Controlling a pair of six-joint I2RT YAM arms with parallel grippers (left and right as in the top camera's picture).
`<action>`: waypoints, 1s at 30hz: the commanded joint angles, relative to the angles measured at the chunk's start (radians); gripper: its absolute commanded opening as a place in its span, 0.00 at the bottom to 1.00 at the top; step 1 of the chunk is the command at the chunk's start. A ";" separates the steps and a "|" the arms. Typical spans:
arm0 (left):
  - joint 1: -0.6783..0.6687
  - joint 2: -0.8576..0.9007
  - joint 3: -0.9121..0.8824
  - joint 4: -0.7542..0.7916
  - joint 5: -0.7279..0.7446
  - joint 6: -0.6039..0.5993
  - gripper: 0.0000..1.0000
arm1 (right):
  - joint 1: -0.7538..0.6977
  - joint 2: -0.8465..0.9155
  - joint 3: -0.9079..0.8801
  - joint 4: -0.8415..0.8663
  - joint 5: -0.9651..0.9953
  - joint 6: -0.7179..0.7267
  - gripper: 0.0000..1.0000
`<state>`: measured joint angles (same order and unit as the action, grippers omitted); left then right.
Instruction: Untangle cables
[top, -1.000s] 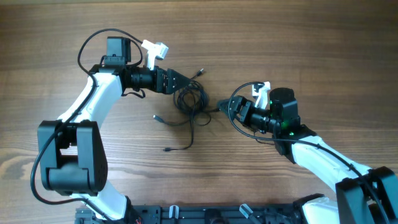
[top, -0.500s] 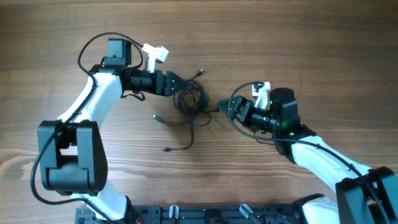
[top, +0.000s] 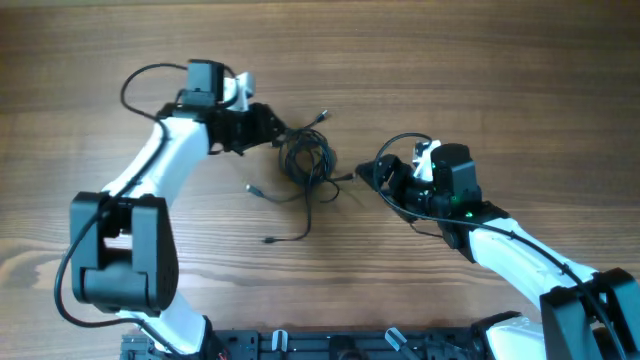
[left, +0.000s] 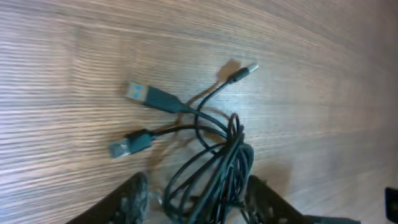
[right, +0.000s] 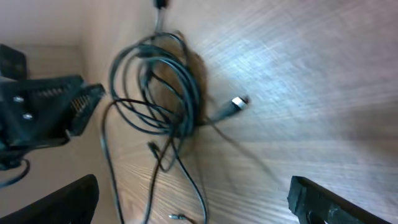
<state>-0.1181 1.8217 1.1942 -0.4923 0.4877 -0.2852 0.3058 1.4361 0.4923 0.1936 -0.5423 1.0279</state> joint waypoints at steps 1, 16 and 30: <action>-0.078 0.008 0.003 0.010 -0.223 -0.091 0.53 | 0.000 -0.006 0.007 -0.023 -0.014 0.015 1.00; -0.173 0.095 0.002 0.035 -0.302 -0.116 0.38 | 0.002 -0.005 0.007 0.080 0.118 -0.360 0.83; -0.195 0.095 0.006 0.038 -0.223 -0.010 0.22 | 0.002 -0.002 0.007 0.128 0.231 -0.534 0.74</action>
<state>-0.3069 1.9079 1.1942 -0.4473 0.2176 -0.3485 0.3058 1.4361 0.4927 0.3157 -0.3340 0.5213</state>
